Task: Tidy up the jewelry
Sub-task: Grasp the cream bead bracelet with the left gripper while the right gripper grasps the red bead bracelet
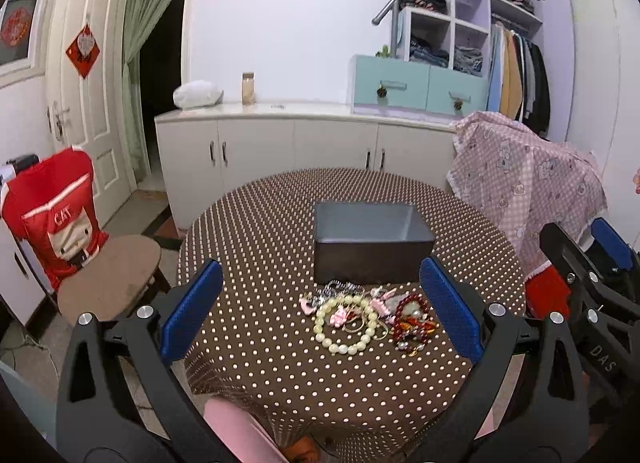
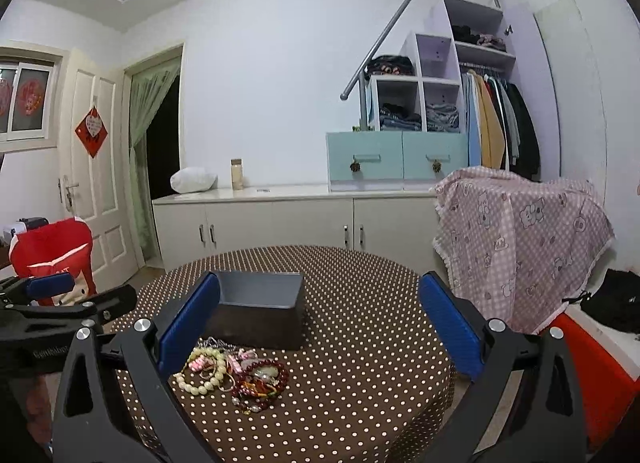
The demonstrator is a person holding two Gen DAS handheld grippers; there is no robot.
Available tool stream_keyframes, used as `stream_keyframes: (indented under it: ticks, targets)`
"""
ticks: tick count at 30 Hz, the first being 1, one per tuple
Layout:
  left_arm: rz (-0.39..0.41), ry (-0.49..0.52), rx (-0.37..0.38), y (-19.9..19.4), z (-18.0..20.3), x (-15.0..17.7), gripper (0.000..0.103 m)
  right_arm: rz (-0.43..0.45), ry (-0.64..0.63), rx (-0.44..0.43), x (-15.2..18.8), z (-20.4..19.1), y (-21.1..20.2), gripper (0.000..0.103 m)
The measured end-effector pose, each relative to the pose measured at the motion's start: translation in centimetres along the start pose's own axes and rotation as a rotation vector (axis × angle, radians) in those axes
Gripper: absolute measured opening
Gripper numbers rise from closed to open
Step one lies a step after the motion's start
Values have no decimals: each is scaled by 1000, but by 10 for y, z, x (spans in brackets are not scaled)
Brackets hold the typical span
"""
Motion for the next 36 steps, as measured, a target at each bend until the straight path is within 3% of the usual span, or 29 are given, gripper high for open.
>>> stream_keyframes:
  ticks: [15,19,24,29,34,36]
  targets:
    - [-196,-35,65,40,-16,58,96,-117,67,-100,51,-8,24,95]
    - [-235,-34,75,51,-18,72,88,-164,55,-99,69,-11,32,86]
    - [-291,-75,72,69,-24,83,78,-208,53,-69,87,-8,39,84]
    - [-292,-69,44,81,-23,88,75,-219,24,-7,94,-4,47,84]
    - [-303,-58,-12,95,-27,91,48,-256,17,14,102,-2,60,84]
    - [-295,-53,-17,95,-27,90,43,-287,22,12,109,-2,66,84]
Point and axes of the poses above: each gripper's, at about its wrist camera, not at the fingertips, and y roughly the way its jaws point, z to its right, x to its underside, the point moved 8 cm from there along y, roughly the way its jaws point, and after that the axes turned 3 degrees about z, right-handed, at the moved point
